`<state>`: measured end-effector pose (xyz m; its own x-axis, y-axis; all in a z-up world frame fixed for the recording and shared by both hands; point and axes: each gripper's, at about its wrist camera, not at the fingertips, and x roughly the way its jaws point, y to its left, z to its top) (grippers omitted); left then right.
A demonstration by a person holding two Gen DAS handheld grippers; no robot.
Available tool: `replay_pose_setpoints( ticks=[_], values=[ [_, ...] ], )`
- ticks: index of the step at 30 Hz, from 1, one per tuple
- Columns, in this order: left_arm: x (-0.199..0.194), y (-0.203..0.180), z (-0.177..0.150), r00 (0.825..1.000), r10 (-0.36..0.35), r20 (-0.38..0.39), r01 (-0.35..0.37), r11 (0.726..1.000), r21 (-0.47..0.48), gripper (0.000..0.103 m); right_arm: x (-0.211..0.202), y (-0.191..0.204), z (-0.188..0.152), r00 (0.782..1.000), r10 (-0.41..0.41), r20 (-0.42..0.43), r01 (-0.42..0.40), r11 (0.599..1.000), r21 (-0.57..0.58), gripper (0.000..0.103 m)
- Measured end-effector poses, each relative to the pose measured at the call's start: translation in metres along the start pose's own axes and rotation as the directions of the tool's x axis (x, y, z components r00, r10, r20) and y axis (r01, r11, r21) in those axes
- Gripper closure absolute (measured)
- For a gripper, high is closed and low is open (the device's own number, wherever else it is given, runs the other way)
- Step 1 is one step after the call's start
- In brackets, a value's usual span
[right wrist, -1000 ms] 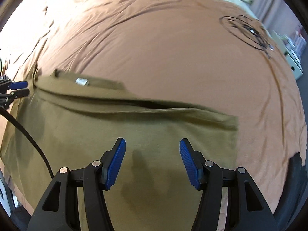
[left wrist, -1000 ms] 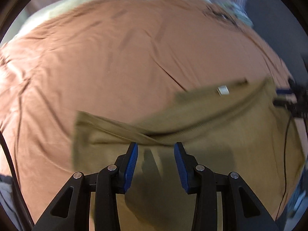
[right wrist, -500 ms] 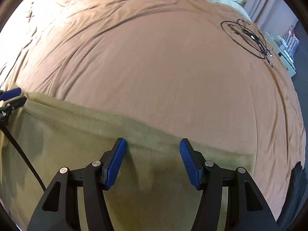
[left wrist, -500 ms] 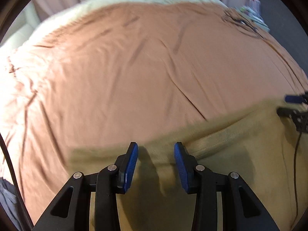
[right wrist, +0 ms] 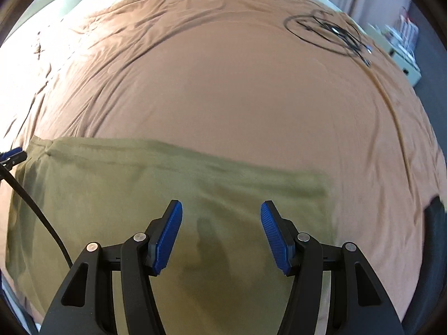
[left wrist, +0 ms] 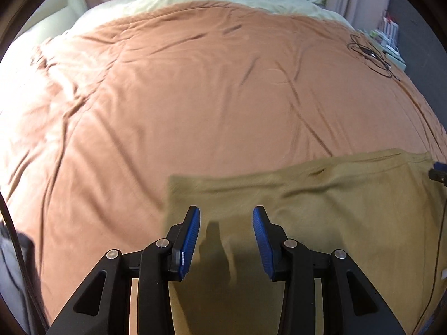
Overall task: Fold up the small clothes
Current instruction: 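Lift both tools off the folded olive shirt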
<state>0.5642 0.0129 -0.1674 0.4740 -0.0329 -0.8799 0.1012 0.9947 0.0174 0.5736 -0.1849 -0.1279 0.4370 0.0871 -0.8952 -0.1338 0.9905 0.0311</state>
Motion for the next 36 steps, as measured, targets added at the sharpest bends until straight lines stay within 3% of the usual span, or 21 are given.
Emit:
replay_pose_setpoints(
  ticks=[8,12,16,26,29,34,36],
  values=[
    [-0.04,0.035,-0.048,0.999,-0.029,-0.022,0.027,0.996,-0.085,0.058,-0.022,-0.033,-0.044,0.999,0.017,-0.031,-0.015,0.998,0.065,0.043],
    [-0.057,0.047,-0.081,0.998,-0.055,-0.025,0.052,0.99,-0.135,0.044,-0.037,-0.047,-0.075,0.999,0.033,-0.035,-0.029,0.995,0.09,0.042],
    [-0.072,0.057,-0.116,0.995,-0.092,-0.032,0.084,0.977,-0.196,0.044,-0.067,-0.06,-0.108,0.996,0.083,-0.03,-0.08,0.991,0.104,0.039],
    [-0.099,0.061,-0.186,0.99,-0.138,-0.006,0.131,0.952,-0.277,0.044,-0.107,-0.08,-0.184,0.995,0.095,0.003,-0.094,0.977,0.193,0.039],
    [-0.099,0.06,-0.196,0.99,-0.141,-0.005,0.133,0.947,-0.292,0.046,-0.117,-0.083,-0.204,0.998,0.066,0.012,-0.067,0.974,0.219,0.039],
    [-0.102,0.059,-0.208,0.983,-0.181,0.017,0.178,0.937,-0.301,0.064,-0.128,-0.086,-0.227,0.997,0.071,0.025,-0.075,0.959,0.273,0.039],
    [-0.102,0.055,-0.211,0.982,-0.187,0.013,0.182,0.937,-0.299,0.067,-0.131,-0.087,-0.23,0.994,0.104,0.036,-0.11,0.95,0.293,0.046]
  ],
)
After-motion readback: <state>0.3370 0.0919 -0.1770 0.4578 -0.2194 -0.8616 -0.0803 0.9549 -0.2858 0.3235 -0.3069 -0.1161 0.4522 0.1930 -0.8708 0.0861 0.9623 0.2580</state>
